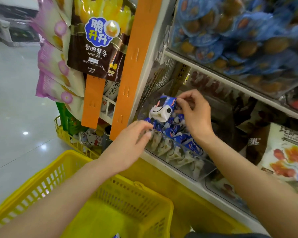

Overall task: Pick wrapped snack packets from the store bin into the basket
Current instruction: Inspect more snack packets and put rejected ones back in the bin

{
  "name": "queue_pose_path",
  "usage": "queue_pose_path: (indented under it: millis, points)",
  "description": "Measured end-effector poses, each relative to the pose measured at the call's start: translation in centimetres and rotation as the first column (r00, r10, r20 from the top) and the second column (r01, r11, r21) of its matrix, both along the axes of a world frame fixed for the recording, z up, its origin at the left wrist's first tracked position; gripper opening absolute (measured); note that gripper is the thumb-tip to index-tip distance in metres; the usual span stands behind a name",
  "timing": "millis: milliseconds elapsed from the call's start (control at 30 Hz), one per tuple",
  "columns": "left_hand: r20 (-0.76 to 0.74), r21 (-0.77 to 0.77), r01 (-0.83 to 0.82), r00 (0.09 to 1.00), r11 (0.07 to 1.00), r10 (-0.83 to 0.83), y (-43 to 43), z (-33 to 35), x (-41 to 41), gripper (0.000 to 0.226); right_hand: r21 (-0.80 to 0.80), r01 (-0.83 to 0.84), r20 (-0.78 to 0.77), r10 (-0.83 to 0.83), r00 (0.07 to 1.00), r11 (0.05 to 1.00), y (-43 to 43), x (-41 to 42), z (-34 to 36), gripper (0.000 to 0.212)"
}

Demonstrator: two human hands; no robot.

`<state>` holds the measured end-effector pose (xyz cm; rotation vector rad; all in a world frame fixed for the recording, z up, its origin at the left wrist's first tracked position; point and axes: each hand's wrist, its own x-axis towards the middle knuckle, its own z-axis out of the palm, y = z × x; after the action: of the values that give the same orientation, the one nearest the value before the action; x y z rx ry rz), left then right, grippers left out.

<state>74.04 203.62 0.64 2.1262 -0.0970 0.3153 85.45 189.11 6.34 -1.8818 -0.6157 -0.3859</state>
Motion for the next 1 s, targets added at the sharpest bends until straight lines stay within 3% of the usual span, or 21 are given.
queue_pose_path:
  millis: [33,100,200,267,400,567,700,800,900,1000]
  points:
    - [-0.06,-0.17,-0.038,0.998,0.985,0.028,-0.1,0.1,-0.6,0.021,0.022,-0.035,-0.001,0.035,0.999,0.999,-0.3,-1.6,-0.1,0.026]
    - [-0.219,-0.527,-0.095,0.975,0.844,-0.027,-0.3,0.4,-1.6,0.025,0.025,-0.102,0.002,0.102,0.995,0.994,-0.8,-4.6,-0.6,0.029]
    - [-0.292,-0.732,-0.109,0.942,0.673,-0.165,-0.5,0.1,-3.0,0.053,0.048,-0.212,-0.091,0.215,0.972,0.976,-1.1,-7.8,-2.3,0.026]
    - [-0.284,-0.748,-0.104,0.943,0.656,-0.174,-0.8,-0.4,-4.0,0.044,0.065,-0.263,-0.211,0.271,0.939,0.963,-1.0,-9.1,-3.7,0.021]
    - [-0.279,-0.589,-0.191,0.96,0.785,0.024,-0.6,-2.1,-5.2,0.027,0.178,-0.33,-0.453,0.375,0.809,0.927,-0.7,-10.5,-6.0,0.017]
    - [-0.246,-0.503,-0.153,0.969,0.85,0.028,-0.6,-3.3,-5.9,0.029,0.146,-0.32,-0.557,0.345,0.755,0.936,-0.2,-10.8,-7.7,0.015]
    - [-0.231,-0.561,-0.154,0.973,0.813,0.025,-1.2,-3.6,-5.6,0.025,0.122,-0.24,-0.619,0.262,0.74,0.963,0.5,-10.2,-7.8,0.017]
    - [-0.243,-0.629,-0.202,0.968,0.751,0.057,-1.4,-3.4,-5.5,0.005,0.092,-0.245,-0.585,0.251,0.771,0.965,0.8,-10.1,-8.0,0.018]
    - [-0.22,-0.611,-0.237,0.967,0.756,0.126,-1.3,-3.6,-5.4,0.016,0.081,-0.318,-0.541,0.31,0.782,0.945,0.9,-10.3,-7.8,0.02]
    - [-0.22,-0.579,-0.252,0.964,0.776,0.149,-1.2,-3.6,-5.4,0.023,-0.254,-0.311,-0.25,0.249,0.936,0.916,0.5,-10.5,-7.7,0.005]
